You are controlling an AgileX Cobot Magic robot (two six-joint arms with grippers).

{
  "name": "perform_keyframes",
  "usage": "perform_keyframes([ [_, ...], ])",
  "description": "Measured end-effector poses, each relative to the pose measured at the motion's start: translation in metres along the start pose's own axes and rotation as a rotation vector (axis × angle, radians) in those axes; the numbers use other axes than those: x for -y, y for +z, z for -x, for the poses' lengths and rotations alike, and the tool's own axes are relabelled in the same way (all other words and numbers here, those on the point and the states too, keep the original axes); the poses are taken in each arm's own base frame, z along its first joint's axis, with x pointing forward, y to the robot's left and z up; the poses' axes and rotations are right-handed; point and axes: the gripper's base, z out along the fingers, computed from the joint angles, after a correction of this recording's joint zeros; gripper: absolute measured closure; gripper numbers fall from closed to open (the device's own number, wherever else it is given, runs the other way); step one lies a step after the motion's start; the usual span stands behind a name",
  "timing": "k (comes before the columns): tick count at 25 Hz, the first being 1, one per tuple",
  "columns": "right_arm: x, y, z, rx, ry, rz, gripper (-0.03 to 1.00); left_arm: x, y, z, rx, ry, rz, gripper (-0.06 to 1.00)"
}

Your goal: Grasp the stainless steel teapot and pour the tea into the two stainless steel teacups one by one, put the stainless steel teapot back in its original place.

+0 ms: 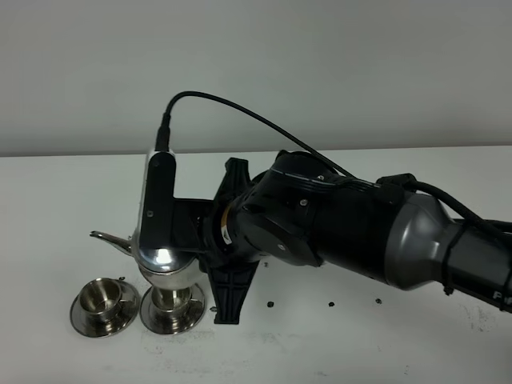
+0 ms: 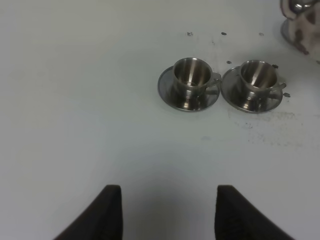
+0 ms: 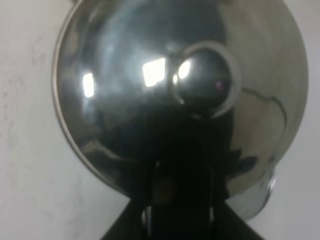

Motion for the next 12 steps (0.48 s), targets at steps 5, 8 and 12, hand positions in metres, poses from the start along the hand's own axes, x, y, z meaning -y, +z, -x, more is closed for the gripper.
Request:
perform_keyframes([
  [5,0.011,0.014,0.014,0.015,-0.189,-0.015,0.76,0.0,0.0,0.0,0.0,0.0,0.0,0.46],
  [8,0.017,0.023,0.021,0.034,-0.29,-0.012,0.76,0.0,0.0,0.0,0.0,0.0,0.0,0.46],
  [12,0.023,0.033,0.028,0.058,-0.388,-0.013,0.76,0.0,0.0,0.0,0.0,0.0,0.0,0.46],
])
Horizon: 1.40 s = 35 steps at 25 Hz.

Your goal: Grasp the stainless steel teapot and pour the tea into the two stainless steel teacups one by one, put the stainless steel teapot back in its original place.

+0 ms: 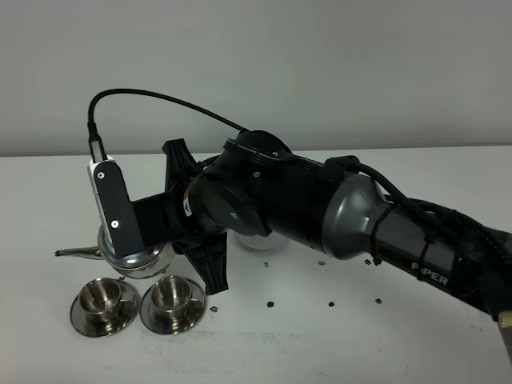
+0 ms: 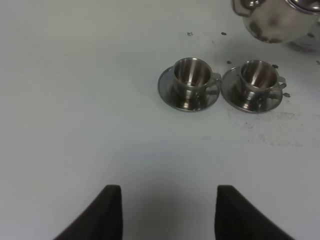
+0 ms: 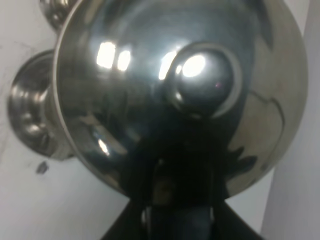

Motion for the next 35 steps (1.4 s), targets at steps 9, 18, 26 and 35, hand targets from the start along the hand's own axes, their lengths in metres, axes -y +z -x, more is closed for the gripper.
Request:
perform_keyframes([
  [9,0.018,0.021,-0.001,0.043,-0.143,-0.014,0.77,0.0,0.0,0.0,0.0,0.0,0.0,0.46],
  [18,0.017,0.05,-0.008,0.025,-0.253,-0.005,0.77,0.0,0.0,0.0,0.0,0.0,0.0,0.46],
  [26,0.018,0.069,-0.009,0.016,-0.312,-0.093,0.77,-0.002,0.0,0.0,-0.001,0.01,0.024,0.46],
  [35,0.015,0.083,-0.018,-0.035,-0.38,-0.087,0.77,-0.002,0.0,0.0,-0.001,0.011,0.026,0.46],
])
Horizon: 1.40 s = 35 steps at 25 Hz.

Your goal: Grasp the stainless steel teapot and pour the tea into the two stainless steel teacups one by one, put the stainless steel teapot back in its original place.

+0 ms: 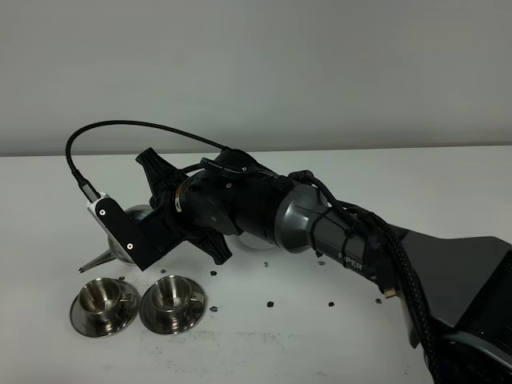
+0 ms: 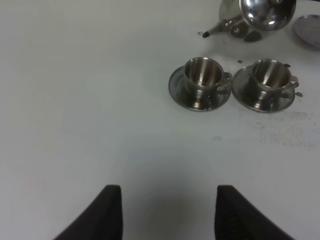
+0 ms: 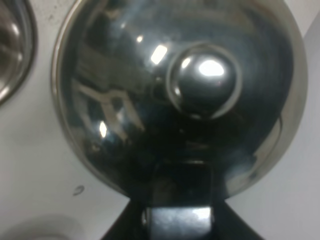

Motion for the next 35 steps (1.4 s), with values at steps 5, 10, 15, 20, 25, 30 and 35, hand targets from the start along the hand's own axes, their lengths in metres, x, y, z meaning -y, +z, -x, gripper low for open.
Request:
perform_keyframes([
  [5,-0.003,0.004,0.0,-0.005,-0.01,0.01,0.77,0.0,0.0,0.0,0.0,0.0,0.001,0.46],
  [10,-0.003,0.004,0.0,-0.012,-0.023,0.008,0.77,0.0,0.0,0.0,0.0,0.0,0.001,0.46],
  [15,-0.002,0.004,0.002,-0.027,-0.058,0.005,0.77,0.0,0.0,0.0,0.0,0.0,0.001,0.46],
  [20,-0.002,0.004,0.001,-0.049,-0.091,0.001,0.77,-0.002,0.0,0.0,0.0,0.008,0.018,0.46],
  [25,-0.001,0.003,0.004,-0.065,-0.122,-0.001,0.77,-0.002,0.0,0.0,0.0,0.009,0.021,0.46],
  [30,-0.007,0.011,0.009,-0.07,-0.148,0.012,0.77,-0.002,0.0,0.0,0.0,0.009,0.021,0.46],
  [35,-0.009,0.016,0.008,-0.1,-0.169,0.016,0.77,-0.002,0.0,0.0,0.0,0.009,0.021,0.46],
])
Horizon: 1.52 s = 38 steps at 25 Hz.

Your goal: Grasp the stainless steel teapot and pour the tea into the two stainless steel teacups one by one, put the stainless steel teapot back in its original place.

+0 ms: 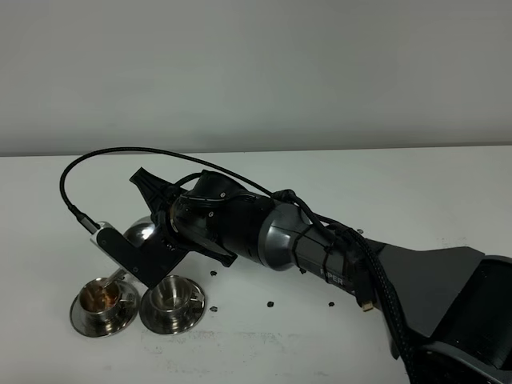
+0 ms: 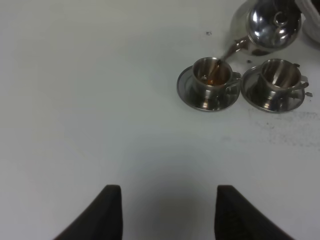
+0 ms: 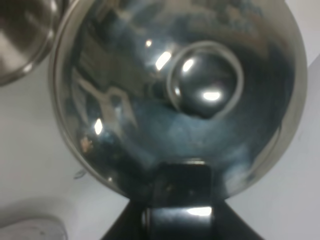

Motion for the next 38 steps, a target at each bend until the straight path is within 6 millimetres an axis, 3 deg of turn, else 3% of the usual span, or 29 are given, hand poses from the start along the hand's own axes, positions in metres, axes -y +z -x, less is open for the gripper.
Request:
perform_keyframes([
  [38,0.0067,-0.0029,0.003,-0.078,-0.121,-0.049,0.77,0.0,0.0,0.0,0.0,0.0,0.0,0.46],
])
